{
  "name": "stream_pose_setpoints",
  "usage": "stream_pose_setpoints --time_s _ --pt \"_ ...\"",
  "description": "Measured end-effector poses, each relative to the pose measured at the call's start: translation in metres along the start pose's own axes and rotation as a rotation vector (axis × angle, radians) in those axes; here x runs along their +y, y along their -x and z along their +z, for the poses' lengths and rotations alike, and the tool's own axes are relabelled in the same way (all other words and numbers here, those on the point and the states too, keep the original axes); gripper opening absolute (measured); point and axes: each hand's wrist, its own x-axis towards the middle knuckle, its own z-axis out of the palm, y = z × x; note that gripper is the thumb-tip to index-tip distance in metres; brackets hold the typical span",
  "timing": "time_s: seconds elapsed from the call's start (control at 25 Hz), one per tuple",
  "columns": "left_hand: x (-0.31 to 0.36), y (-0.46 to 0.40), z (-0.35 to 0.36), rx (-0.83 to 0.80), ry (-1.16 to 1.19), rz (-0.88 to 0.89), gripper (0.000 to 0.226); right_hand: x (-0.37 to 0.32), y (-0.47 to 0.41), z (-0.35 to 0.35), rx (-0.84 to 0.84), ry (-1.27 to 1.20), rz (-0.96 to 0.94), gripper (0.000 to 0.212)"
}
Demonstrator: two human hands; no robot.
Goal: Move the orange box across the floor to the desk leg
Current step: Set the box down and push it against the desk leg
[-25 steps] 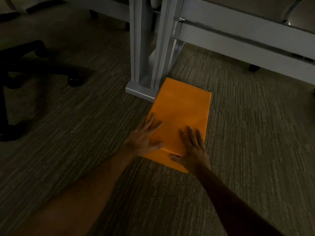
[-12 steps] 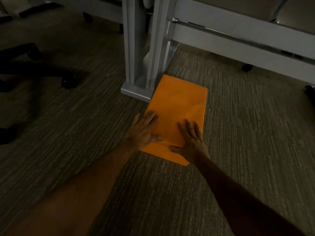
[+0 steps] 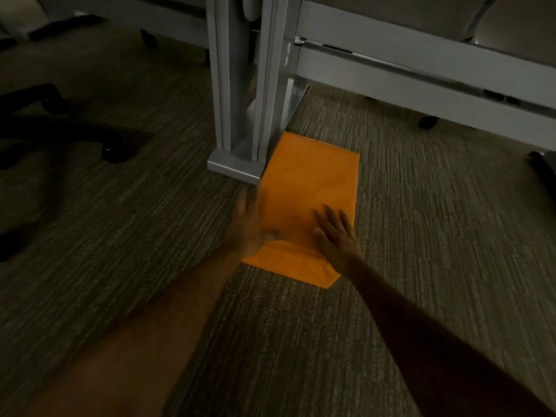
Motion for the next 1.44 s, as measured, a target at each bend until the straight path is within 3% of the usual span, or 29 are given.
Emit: stream_pose_setpoints --time_s 0.08,0.16,0.32,0.44,0.56,0.64,1.0,1.44 --pt "0.002 0.005 0.006 0.094 0.252 -0.176 0.138 0.001 -0.002 0.003 0.12 -0.082 0.044 0.067" --pt "0.003 0.008 0.01 0.178 0.37 -0.198 0.135 0.0 -0.001 0.006 0.233 -0.221 0.122 0.076" --pt "0.011 0.016 0.008 0.145 0.515 -0.223 0.12 -0.005 0.016 0.017 0.304 -0.642 0.422 0.107" --pt "0.025 0.027 0.004 0.211 0.576 -0.308 0.097 -0.004 0.03 0.022 0.316 -0.952 0.535 0.096" --pt "0.023 0.041 0.009 0.274 0.917 -0.453 0.069 -0.002 0.045 0.028 0.31 -1.235 0.625 0.081" --pt "0.02 0.045 0.015 0.285 0.951 -0.474 0.058 -0.002 0.048 0.033 0.322 -1.239 0.65 0.082" --pt "0.028 0.017 0.016 0.277 0.953 -0.388 0.055 -0.013 0.028 0.023 0.308 -1.131 0.641 0.068" --pt "0.015 0.001 0.012 0.186 0.878 -0.405 0.068 -0.019 0.026 0.016 0.239 -1.176 0.669 0.069"
